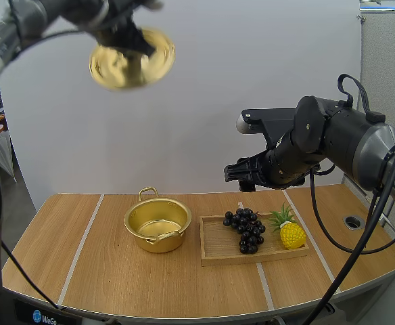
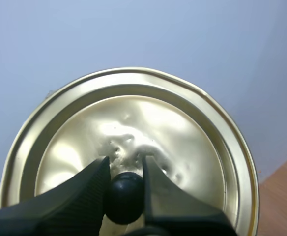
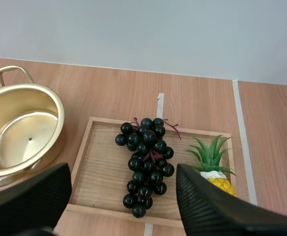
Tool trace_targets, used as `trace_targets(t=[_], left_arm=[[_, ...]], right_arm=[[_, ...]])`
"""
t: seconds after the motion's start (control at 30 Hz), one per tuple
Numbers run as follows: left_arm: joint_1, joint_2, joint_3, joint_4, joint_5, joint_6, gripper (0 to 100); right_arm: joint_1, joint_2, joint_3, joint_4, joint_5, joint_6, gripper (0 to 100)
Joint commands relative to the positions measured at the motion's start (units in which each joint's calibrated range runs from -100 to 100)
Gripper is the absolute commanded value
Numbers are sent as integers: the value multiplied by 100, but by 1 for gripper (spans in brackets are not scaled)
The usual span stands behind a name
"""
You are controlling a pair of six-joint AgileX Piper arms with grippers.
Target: Open the pot, put the grape inside, and close it
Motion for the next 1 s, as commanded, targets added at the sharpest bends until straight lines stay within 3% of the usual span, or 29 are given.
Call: trace_targets(t=[0.0,0.27,0.53,0.97], left_arm=[[-9,-40,-598,41,-271,-195,0],[-9,-40,-1570,65,-1224,-273,0],[-9,-44,-1787,121,-2112,-273,0],[-9,-44,-1787,131,-2134,-273,0]], right_arm=[[-23,-23,-52,-27,-87,-19,100],[-23,99,-52,-39,-250,20,100],[-23,1072,-52,-39,-672,20,100],[-23,2572,-52,-215,-1942,20,100]])
